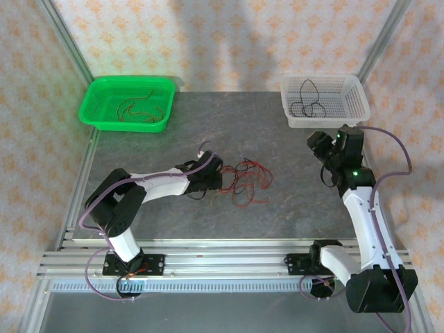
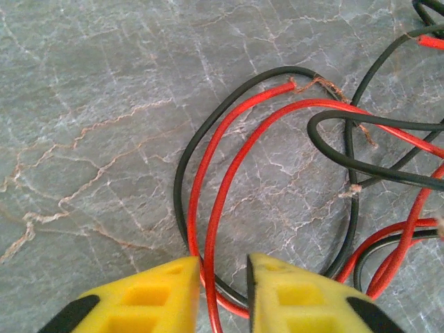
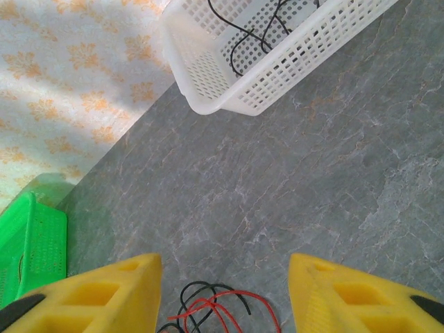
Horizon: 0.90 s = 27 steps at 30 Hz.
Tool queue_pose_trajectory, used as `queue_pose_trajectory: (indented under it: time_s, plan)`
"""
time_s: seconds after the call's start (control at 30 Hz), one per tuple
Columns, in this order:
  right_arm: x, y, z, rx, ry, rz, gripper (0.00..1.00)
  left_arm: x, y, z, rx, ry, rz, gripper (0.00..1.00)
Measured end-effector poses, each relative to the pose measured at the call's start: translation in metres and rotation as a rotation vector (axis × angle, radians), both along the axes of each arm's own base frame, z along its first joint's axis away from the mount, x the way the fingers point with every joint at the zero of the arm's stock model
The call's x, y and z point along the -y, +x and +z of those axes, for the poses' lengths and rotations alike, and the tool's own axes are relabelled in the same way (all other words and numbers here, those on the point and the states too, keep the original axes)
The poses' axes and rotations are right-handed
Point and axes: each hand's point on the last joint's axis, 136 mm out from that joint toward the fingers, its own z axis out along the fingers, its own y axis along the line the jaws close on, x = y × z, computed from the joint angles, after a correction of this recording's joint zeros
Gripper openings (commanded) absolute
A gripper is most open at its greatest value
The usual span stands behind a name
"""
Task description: Untangle the cables
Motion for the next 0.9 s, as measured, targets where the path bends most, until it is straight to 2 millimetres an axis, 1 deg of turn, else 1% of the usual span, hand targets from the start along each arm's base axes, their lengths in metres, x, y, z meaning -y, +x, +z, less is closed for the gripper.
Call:
queue_pose_trajectory:
  time_s: [0.2, 0.27, 0.43, 0.53, 0.6, 0.7, 0.83, 0.87, 0.9]
  plan:
    - [-0.001, -0.002, 0.005, 0.016, 0.010, 0.002, 0.50, 0.001, -0.001, -0.001, -0.001, 0.005, -0.005, 0.09]
    - [-0.002, -0.004, 0.007, 0.022, 0.017, 0.003, 0.48, 0.002, -0.002, -0.001, 0.000, 0.006, -0.006, 0.01]
    - [-0.006, -0.010, 0.007, 0.034, 0.040, 0.010, 0.46, 0.000, 0.000, 0.000, 0.011, 0.017, 0.004, 0.00]
    - [-0.014, -0.013, 0.002, 0.031, 0.059, 0.033, 0.46, 0.000, 0.001, 0.005, 0.022, 0.013, 0.007, 0.00]
    - [-0.028, -0.015, -0.008, 0.016, 0.071, 0.070, 0.46, 0.001, 0.001, 0.017, 0.038, 0.002, 0.005, 0.00]
    - [-0.062, -0.020, -0.029, -0.029, 0.090, 0.162, 0.46, 0.007, 0.006, 0.053, 0.100, -0.038, 0.003, 0.00]
    - [-0.117, -0.025, -0.062, -0.115, 0.094, 0.306, 0.47, 0.016, 0.013, 0.111, 0.206, -0.118, 0.000, 0.00]
    - [-0.136, -0.027, -0.069, -0.134, 0.091, 0.355, 0.48, 0.017, 0.013, 0.123, 0.227, -0.134, 0.001, 0.00]
    - [-0.150, -0.029, -0.073, -0.142, 0.092, 0.389, 0.48, 0.016, 0.013, 0.131, 0.241, -0.145, 0.002, 0.00]
